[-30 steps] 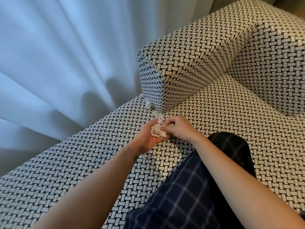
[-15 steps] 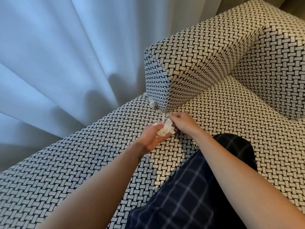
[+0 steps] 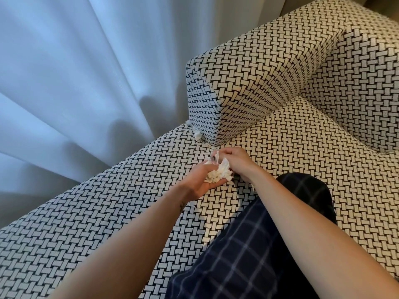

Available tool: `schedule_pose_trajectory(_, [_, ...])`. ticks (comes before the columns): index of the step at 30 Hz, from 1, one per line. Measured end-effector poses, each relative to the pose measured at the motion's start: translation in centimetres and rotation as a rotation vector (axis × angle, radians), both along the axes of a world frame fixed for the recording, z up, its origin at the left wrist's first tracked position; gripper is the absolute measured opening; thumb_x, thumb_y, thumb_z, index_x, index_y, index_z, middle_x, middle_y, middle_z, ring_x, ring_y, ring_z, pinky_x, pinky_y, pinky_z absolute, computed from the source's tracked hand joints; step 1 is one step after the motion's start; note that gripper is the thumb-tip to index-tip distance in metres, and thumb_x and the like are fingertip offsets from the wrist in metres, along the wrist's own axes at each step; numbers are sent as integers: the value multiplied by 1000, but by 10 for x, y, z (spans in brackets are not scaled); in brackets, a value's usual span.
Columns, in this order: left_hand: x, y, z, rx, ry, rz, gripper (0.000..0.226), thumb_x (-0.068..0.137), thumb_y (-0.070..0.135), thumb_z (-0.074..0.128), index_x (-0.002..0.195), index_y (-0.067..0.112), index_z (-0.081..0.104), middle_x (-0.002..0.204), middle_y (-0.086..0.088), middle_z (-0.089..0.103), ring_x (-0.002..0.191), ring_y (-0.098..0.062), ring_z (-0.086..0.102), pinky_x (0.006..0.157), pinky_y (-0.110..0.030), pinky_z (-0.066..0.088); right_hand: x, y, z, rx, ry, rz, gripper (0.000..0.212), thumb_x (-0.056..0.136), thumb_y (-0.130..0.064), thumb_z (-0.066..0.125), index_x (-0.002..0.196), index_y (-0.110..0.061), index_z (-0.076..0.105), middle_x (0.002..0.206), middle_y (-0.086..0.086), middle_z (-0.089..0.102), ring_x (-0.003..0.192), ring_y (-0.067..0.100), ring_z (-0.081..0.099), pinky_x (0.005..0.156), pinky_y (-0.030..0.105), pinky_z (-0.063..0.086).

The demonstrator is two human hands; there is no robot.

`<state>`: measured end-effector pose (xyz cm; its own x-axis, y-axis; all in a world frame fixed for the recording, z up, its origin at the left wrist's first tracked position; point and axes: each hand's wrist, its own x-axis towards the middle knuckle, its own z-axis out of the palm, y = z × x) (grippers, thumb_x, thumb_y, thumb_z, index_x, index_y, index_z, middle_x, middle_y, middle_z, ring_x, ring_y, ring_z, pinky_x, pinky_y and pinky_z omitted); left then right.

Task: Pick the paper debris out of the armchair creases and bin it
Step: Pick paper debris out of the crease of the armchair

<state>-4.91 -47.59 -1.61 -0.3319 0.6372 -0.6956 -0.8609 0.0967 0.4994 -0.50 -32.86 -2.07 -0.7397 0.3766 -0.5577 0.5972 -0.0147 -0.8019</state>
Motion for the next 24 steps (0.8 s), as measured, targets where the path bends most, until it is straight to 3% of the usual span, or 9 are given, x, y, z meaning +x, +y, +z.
schedule_pose_trajectory(6, [-4,6,-3,24,-56,163,36,104,9,43,137,-5,48,129,-27,63,113,-34,67,79,-35,61,10,-1,13,42,123,-39,15,95,-30,70,101,-17,74,98,-1,74,84,9,67,71,23,53])
schedule_pose_trajectory(9, [-1,9,2,27,-69,178,38,103,9,42,138,-4,47,131,-28,62,117,-36,65,89,-40,60,16,0,18,71,136,-50,16,97,-31,66,101,-18,73,101,-1,74,89,13,68,73,25,54])
schedule_pose_trajectory(15, [-1,15,14,74,-103,211,35,103,15,42,126,-6,58,114,-22,70,98,-27,67,91,-36,57,32,-2,30,182,164,156,21,97,-46,60,111,-32,68,114,-8,67,102,10,65,85,29,54])
schedule_pose_trajectory(20, [11,38,37,151,-162,192,46,108,29,32,122,-7,58,98,-22,74,90,-26,69,78,-35,59,45,8,37,337,222,69,26,93,-19,67,119,-23,65,121,-3,54,100,9,61,69,16,54])
schedule_pose_trajectory(24, [19,60,54,204,-152,151,46,107,25,32,131,-8,54,111,-23,69,97,-27,68,74,-35,60,54,28,43,375,267,-53,24,94,-15,66,116,-23,64,120,4,60,99,19,65,69,25,57])
